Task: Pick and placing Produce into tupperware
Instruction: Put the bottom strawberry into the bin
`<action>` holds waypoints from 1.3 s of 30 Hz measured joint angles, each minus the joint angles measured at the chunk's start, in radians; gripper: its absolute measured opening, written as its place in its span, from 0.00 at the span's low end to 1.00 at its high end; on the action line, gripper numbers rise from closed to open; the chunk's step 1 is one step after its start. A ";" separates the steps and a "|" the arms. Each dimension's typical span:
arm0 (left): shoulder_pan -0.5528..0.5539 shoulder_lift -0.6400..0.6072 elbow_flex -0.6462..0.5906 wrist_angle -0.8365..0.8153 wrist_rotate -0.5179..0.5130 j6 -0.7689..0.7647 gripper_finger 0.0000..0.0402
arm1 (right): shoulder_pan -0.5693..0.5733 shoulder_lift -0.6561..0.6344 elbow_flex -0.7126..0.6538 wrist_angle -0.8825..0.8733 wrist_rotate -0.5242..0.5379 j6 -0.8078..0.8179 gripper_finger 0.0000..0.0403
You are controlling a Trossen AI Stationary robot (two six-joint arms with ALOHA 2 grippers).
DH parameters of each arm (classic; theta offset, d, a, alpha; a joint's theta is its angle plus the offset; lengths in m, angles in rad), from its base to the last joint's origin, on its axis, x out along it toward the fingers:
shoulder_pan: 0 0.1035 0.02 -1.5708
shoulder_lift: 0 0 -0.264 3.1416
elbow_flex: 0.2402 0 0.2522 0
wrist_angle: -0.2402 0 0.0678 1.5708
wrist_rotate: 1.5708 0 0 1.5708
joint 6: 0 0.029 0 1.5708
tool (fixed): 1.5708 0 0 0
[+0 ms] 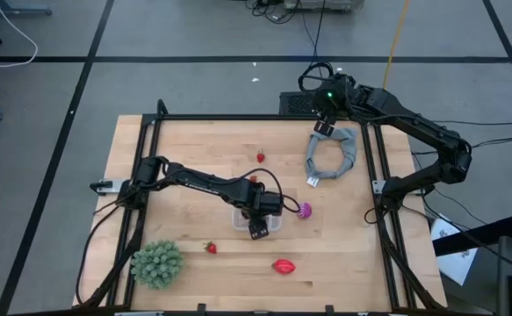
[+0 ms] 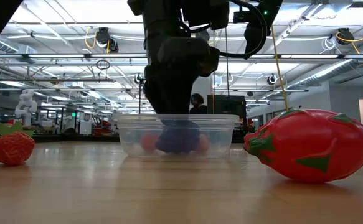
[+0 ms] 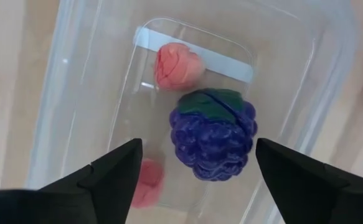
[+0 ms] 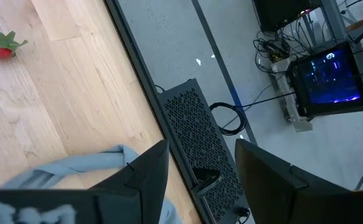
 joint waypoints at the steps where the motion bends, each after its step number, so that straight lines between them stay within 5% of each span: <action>1: 0.002 0.000 0.000 0.000 0.013 0.001 0.81 | 0.000 0.000 0.000 0.000 0.000 0.000 0.44; 8: 0.018 -0.073 0.000 -0.054 0.050 0.011 0.82 | 0.000 0.000 0.000 0.000 0.000 0.001 0.44; 22: -0.062 -0.367 0.002 -0.246 -0.212 -0.112 0.79 | 0.000 0.000 0.000 -0.010 -0.001 0.004 0.44; 32: -0.212 -0.362 0.001 -0.308 -0.374 -0.069 0.79 | 0.000 0.000 0.000 0.001 -0.003 0.005 0.44; 39: -0.239 -0.363 -0.036 -0.322 -0.416 -0.174 0.79 | 0.023 0.000 0.000 0.005 -0.003 0.005 0.44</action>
